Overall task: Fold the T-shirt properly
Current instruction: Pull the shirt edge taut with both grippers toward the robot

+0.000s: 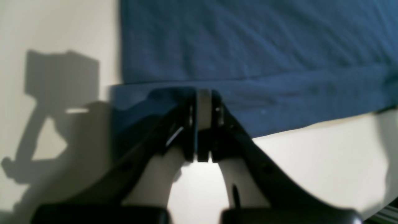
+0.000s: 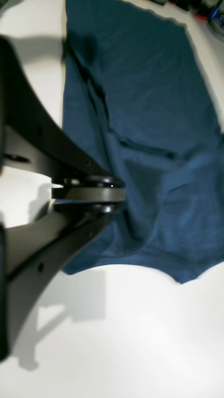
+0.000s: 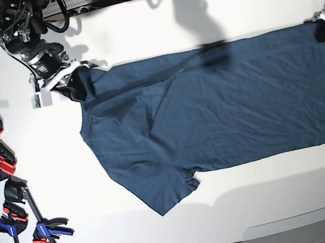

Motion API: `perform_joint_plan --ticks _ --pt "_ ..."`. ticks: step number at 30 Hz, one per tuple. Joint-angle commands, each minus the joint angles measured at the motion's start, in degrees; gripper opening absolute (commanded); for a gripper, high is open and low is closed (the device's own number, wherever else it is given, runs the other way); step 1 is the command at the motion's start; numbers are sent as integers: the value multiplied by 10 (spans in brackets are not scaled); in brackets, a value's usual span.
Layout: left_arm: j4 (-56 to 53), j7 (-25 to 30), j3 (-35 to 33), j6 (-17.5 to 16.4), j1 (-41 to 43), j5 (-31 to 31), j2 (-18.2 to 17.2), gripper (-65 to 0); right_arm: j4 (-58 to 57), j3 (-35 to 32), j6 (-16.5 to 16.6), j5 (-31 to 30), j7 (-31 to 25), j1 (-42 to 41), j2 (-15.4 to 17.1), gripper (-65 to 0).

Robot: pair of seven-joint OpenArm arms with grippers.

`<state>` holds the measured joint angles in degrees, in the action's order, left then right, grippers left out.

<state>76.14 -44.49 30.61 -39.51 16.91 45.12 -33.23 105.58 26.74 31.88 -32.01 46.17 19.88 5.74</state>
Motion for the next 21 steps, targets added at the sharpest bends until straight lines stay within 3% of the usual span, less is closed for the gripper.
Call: perform_joint_plan --ticks 1,6,11,21 --pt "9 14 -1 -5 -7 2 -8 -650 -3 2 0 -9 -21 -2 5 -650" --pt "9 30 -11 -5 -9 -61 18 -650 -88 2 -2 9 -43 -11 5 -650" --pt "7 30 -11 -5 -4 -113 19 -650 -166 2 -2 25 -53 -28 18 -650" --pt "7 25 -10 -5 33 -110 17 -650 -172 3 -2 35 -26 -28 72 -650"
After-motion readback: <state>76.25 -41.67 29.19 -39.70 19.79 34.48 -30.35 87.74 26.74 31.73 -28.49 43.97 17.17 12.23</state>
